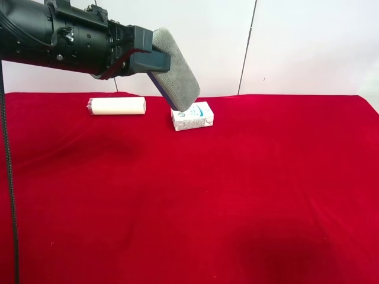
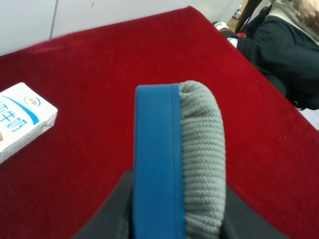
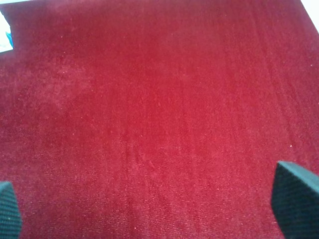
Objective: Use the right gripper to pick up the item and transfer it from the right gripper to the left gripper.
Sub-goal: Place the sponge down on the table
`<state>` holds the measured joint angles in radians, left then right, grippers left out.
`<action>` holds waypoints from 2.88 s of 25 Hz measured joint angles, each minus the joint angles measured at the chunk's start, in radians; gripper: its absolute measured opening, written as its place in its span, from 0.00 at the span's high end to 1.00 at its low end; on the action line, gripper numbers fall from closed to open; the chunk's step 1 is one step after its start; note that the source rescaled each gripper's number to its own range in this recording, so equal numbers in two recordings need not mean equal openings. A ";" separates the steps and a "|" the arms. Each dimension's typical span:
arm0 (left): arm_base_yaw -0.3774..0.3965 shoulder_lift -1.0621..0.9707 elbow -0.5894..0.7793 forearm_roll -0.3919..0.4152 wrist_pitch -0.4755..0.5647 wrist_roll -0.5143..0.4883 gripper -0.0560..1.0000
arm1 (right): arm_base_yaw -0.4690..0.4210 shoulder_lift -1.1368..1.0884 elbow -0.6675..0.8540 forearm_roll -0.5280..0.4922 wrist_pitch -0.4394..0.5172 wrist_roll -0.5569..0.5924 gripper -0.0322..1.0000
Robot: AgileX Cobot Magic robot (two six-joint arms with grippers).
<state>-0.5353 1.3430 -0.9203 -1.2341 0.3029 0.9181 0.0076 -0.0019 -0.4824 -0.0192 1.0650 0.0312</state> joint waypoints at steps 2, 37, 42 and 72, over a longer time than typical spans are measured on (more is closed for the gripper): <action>0.000 0.000 0.000 0.000 0.000 -0.018 0.94 | 0.000 0.000 0.000 0.000 0.000 0.000 0.00; 0.464 0.508 -0.325 0.495 0.401 -0.133 0.94 | 0.000 0.000 0.000 0.000 0.000 0.000 0.00; 0.512 0.573 -0.359 0.587 0.432 -0.136 0.94 | 0.000 0.000 0.000 0.000 0.000 0.000 0.00; 0.518 0.598 -0.367 0.616 0.380 -0.083 0.07 | 0.000 0.000 0.000 0.000 0.000 0.000 0.00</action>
<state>-0.0173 1.9405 -1.2870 -0.6181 0.6826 0.8352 0.0076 -0.0019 -0.4824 -0.0192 1.0650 0.0312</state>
